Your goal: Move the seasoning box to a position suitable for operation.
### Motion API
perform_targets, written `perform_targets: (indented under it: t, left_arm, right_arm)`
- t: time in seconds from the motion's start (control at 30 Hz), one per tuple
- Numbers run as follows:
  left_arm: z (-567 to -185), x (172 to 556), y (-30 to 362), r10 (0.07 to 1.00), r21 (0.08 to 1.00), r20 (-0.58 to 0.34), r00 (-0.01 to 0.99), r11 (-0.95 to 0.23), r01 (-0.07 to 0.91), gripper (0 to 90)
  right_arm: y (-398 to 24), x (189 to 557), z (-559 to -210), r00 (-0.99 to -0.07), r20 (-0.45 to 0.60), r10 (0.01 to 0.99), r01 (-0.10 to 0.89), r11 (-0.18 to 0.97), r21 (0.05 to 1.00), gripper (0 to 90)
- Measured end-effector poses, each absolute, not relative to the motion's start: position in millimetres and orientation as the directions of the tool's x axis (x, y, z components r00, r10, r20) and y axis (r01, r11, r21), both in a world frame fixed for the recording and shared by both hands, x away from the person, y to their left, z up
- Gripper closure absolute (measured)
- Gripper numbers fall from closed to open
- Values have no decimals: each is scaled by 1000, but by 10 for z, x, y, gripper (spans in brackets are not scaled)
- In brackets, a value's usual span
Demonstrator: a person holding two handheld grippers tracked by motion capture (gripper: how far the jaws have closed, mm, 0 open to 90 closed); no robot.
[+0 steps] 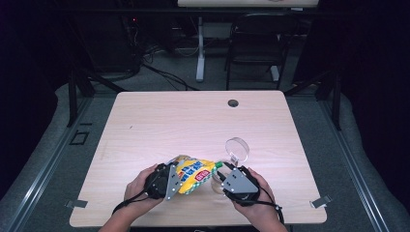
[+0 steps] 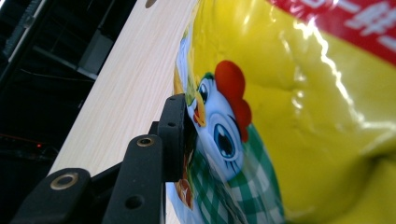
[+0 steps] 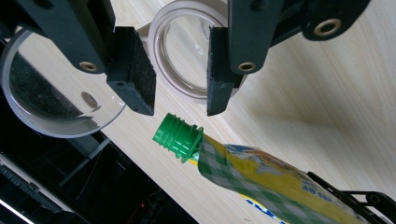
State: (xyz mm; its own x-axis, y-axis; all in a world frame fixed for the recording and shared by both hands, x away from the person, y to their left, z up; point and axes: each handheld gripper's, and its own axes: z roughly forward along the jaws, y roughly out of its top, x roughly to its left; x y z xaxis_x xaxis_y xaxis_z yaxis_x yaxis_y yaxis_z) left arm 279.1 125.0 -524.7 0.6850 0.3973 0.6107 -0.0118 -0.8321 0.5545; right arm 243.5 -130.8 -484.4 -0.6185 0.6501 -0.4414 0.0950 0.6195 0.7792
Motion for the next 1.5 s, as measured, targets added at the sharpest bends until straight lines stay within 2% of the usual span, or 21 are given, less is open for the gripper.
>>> perform_targets:
  t: [1.5]
  left_arm:
    - [-5238, 2795, 1239, 358, 483, 668, 652, -876, -13, 649]
  right_arm:
    - [-1108, 2484, -4872, -591, -627, 508, -31, 762, 647, 593]
